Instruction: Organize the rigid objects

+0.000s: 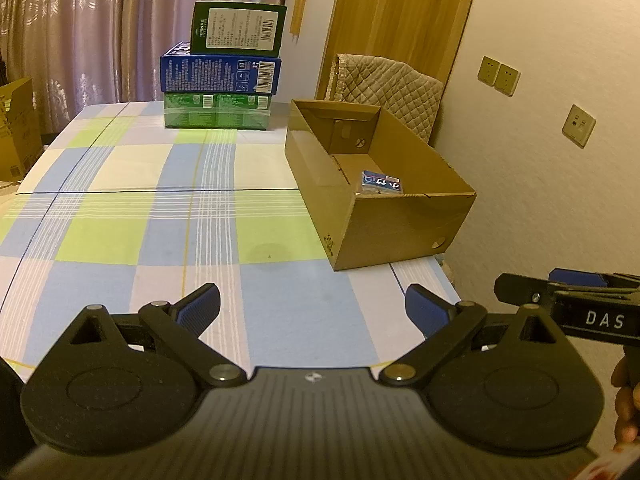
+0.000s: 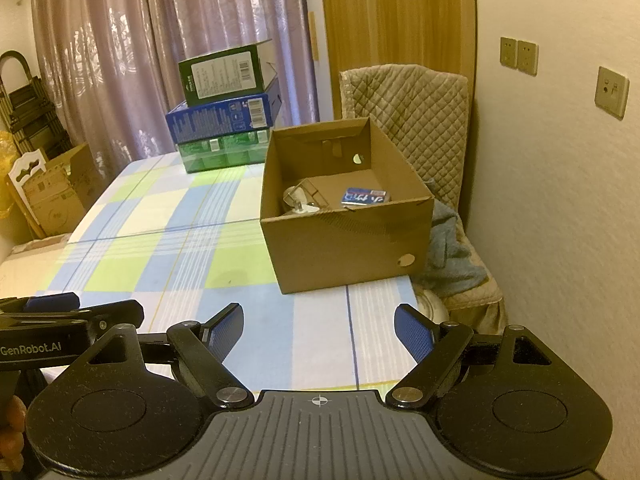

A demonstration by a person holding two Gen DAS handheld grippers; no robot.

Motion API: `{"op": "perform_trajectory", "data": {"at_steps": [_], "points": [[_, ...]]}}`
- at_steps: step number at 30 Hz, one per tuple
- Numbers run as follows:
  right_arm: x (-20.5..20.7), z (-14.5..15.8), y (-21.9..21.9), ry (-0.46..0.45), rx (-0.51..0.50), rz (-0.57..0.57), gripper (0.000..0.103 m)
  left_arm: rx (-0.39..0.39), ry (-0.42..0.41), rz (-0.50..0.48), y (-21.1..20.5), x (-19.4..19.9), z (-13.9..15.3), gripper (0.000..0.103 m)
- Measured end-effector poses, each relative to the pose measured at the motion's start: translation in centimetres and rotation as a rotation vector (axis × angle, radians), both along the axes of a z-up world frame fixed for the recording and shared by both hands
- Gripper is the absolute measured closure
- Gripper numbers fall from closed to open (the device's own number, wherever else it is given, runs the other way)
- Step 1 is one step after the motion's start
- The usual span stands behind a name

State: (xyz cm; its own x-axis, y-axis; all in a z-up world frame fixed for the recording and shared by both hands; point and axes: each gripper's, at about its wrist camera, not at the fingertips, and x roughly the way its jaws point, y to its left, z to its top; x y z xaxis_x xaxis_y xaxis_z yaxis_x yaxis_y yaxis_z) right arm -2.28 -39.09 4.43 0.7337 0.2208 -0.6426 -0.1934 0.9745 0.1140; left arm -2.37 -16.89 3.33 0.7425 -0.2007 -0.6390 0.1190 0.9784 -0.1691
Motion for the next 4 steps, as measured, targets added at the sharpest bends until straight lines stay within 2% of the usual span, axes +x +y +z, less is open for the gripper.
{"op": "perform_trajectory", "data": {"at_steps": [4], "points": [[0.04,-0.01,-0.03,0.0,0.0,0.0,0.023,-0.015,0.004,0.005,0.37,0.12,-0.24,0.005]]}}
